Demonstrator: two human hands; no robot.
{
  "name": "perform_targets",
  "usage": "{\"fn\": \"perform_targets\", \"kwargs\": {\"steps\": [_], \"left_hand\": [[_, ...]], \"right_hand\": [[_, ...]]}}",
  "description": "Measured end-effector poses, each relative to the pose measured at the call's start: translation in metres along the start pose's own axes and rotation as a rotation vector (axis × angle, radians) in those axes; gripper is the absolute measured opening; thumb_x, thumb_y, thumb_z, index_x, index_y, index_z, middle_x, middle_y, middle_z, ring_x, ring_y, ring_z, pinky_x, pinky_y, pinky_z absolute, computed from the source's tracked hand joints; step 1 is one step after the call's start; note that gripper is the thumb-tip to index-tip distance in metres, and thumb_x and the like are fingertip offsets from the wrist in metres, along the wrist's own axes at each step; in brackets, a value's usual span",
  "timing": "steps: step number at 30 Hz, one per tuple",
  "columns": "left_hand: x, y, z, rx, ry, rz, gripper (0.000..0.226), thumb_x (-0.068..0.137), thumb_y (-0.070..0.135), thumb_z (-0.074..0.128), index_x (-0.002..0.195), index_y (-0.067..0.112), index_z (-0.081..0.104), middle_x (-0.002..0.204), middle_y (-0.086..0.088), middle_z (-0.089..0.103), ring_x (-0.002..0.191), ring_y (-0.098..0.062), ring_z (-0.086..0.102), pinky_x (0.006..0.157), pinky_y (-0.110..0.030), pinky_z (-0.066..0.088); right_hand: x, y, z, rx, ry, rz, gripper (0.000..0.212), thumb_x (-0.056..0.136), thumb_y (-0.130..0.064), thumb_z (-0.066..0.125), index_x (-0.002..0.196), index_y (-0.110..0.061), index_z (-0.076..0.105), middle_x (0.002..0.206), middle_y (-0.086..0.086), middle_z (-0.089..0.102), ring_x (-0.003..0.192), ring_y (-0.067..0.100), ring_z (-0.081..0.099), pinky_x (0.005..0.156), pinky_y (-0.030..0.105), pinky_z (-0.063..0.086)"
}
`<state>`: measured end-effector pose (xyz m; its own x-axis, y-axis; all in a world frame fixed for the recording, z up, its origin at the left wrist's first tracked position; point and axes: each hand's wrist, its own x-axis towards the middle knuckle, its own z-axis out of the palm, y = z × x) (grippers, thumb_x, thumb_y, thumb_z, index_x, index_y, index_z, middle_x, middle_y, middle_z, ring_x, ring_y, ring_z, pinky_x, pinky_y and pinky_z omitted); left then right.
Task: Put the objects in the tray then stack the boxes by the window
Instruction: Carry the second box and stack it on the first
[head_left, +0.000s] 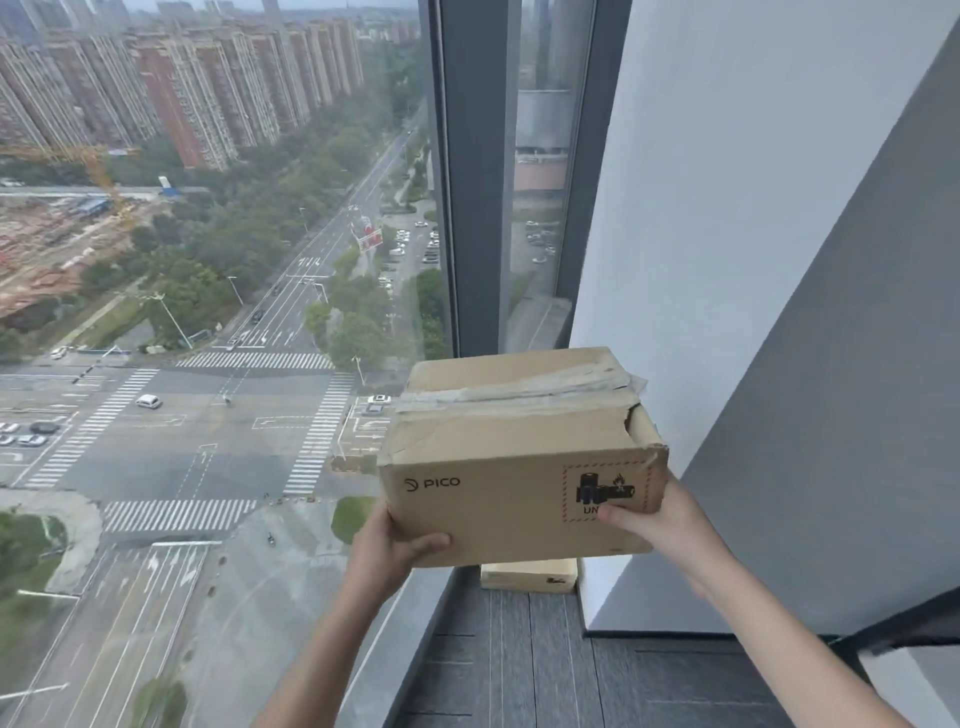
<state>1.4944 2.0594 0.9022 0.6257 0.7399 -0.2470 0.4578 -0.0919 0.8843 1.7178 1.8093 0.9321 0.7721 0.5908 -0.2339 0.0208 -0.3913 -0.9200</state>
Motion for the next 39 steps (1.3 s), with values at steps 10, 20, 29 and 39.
{"fn": "perform_targets", "kwargs": {"steps": [10,20,29,39], "left_hand": [[0.202,-0.052,0.077,0.007,-0.139,-0.159,0.057,0.057,0.022,0.092,0.107,0.020,0.065,0.100,0.006,0.073,0.093,-0.011,0.067,0.080,-0.032,0.056],[0.297,-0.232,0.219,0.011,-0.138,-0.286,0.055,0.065,0.012,0.090,0.110,0.022,0.060,0.100,0.012,0.069,0.094,-0.004,0.064,0.077,-0.026,0.052],[0.337,-0.376,0.304,0.055,-0.109,-0.270,0.059,0.058,0.020,0.093,0.109,0.021,0.063,0.099,0.010,0.070,0.094,-0.009,0.065,0.083,-0.033,0.053],[0.416,-0.460,0.347,0.088,-0.060,-0.066,0.060,0.062,0.026,0.091,0.112,0.026,0.057,0.104,0.011,0.069,0.099,-0.014,0.063,0.088,-0.040,0.052]], "right_hand": [[0.186,0.096,0.019,0.049,0.006,0.208,0.056,0.068,-0.030,0.091,0.115,-0.035,0.063,0.107,-0.015,0.075,0.106,0.009,0.068,0.097,0.038,0.053],[0.291,0.321,0.056,0.105,0.028,0.340,0.047,0.071,-0.016,0.089,0.110,-0.030,0.067,0.100,-0.016,0.077,0.099,0.002,0.068,0.084,0.029,0.051],[0.328,0.487,0.096,0.105,0.083,0.325,0.053,0.071,-0.018,0.089,0.117,-0.028,0.063,0.109,-0.013,0.075,0.103,0.006,0.067,0.089,0.034,0.052],[0.388,0.580,0.140,0.162,0.155,0.115,0.050,0.075,-0.017,0.086,0.117,-0.030,0.061,0.110,-0.014,0.073,0.099,-0.002,0.067,0.092,0.034,0.052]]}}
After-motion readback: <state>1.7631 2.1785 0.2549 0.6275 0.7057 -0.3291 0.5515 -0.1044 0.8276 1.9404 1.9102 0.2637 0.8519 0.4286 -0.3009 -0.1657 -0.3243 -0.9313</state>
